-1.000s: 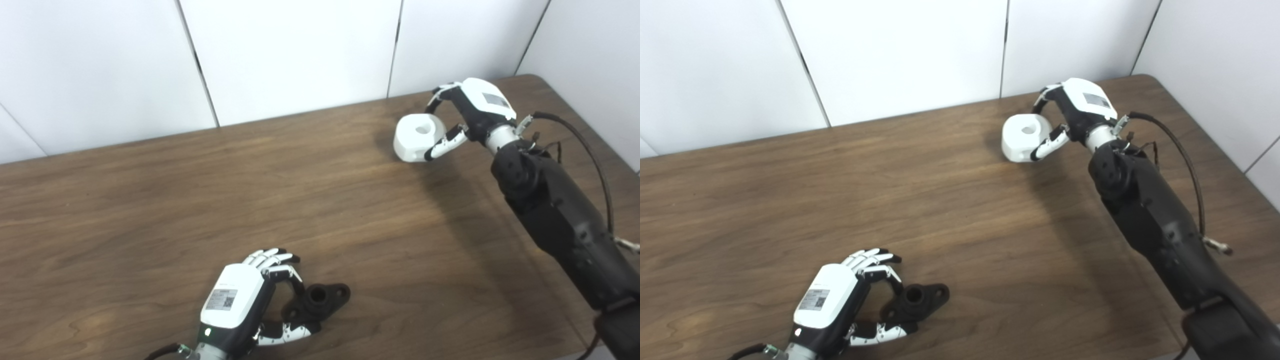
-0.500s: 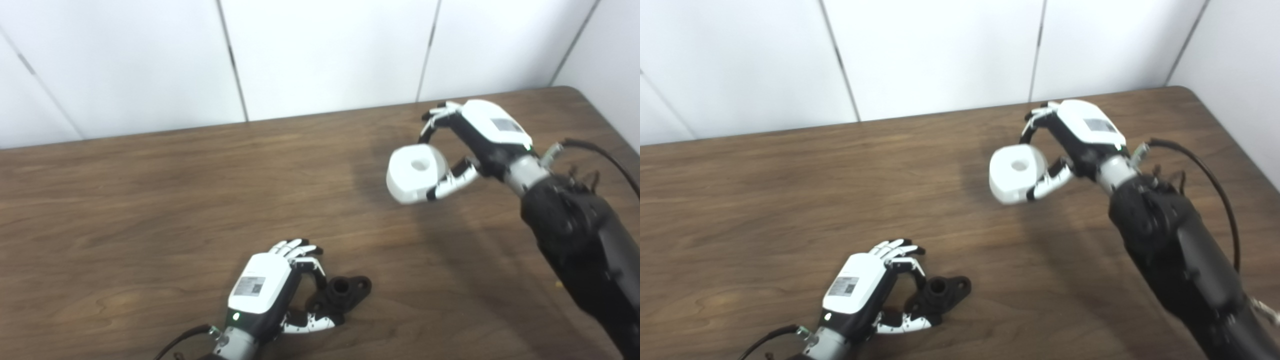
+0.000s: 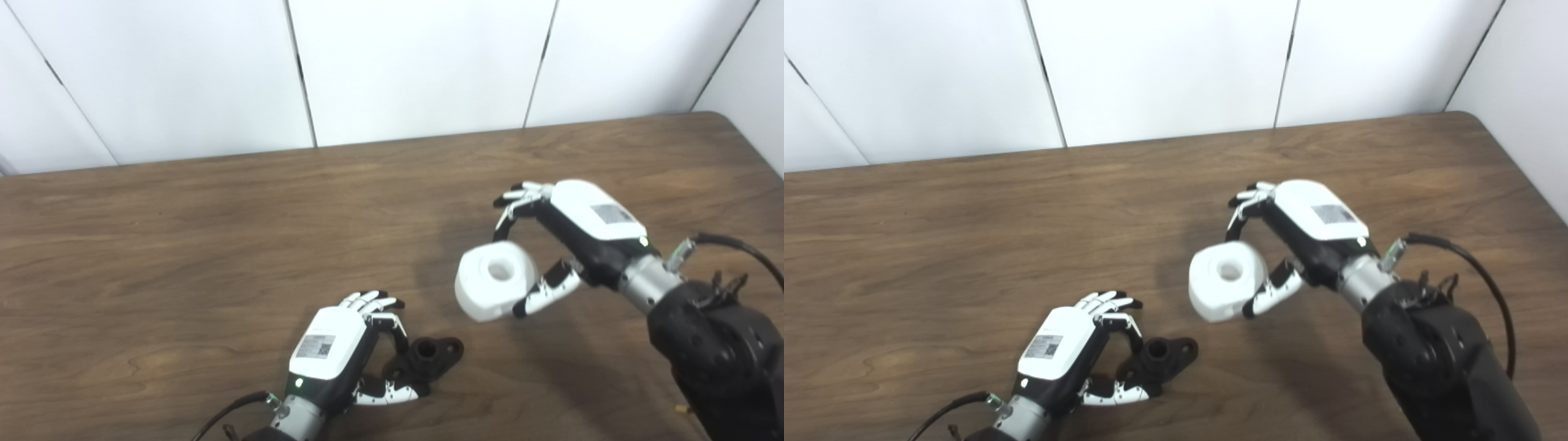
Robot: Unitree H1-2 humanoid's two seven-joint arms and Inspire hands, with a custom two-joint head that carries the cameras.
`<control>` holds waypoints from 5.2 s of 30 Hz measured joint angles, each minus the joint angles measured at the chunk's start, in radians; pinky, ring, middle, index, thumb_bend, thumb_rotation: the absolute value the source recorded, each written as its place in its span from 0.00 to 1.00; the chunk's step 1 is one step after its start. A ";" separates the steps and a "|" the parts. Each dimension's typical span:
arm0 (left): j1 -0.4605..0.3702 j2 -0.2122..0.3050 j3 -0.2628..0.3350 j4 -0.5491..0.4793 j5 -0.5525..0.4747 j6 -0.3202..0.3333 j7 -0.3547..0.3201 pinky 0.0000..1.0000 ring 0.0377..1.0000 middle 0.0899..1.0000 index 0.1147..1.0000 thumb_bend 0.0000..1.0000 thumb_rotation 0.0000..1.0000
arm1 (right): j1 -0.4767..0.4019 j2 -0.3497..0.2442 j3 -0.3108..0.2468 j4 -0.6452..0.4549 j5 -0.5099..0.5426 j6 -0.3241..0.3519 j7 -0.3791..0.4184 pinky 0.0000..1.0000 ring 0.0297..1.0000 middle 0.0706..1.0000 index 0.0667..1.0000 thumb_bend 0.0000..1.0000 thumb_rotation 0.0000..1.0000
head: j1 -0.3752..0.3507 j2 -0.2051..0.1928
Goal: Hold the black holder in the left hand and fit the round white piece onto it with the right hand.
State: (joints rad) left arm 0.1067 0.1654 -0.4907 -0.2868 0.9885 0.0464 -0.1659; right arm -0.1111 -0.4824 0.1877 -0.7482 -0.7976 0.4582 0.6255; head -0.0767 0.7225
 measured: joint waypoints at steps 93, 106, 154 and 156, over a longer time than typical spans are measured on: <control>-0.028 -0.021 -0.047 -0.014 0.040 0.097 -0.034 0.88 0.88 0.80 0.42 0.52 0.05 | 0.040 0.186 0.033 -0.016 -0.036 -0.163 0.076 0.91 0.94 0.80 0.45 0.52 0.13 | 0.023 0.061; -0.030 -0.021 -0.048 -0.015 0.043 0.100 -0.036 0.88 0.88 0.80 0.42 0.52 0.05 | 0.041 0.186 0.034 -0.010 -0.048 -0.196 0.064 0.92 0.94 0.80 0.45 0.52 0.13 | 0.015 0.064; -0.031 -0.021 -0.049 -0.020 0.047 0.102 -0.044 0.88 0.88 0.80 0.42 0.52 0.05 | 0.011 0.161 0.018 -0.012 -0.076 -0.194 0.153 0.86 0.93 0.79 0.45 0.52 0.13 | 0.006 0.080; -0.031 -0.021 -0.049 -0.020 0.047 0.102 -0.045 0.88 0.88 0.80 0.42 0.52 0.05 | 0.015 0.166 0.020 -0.012 -0.077 -0.194 0.154 0.86 0.93 0.78 0.45 0.52 0.13 | 0.006 0.078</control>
State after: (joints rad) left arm 0.0753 0.1443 -0.5393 -0.3072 1.0350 0.1482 -0.2104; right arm -0.0963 -0.3164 0.2081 -0.7598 -0.8742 0.2643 0.7790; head -0.0706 0.8008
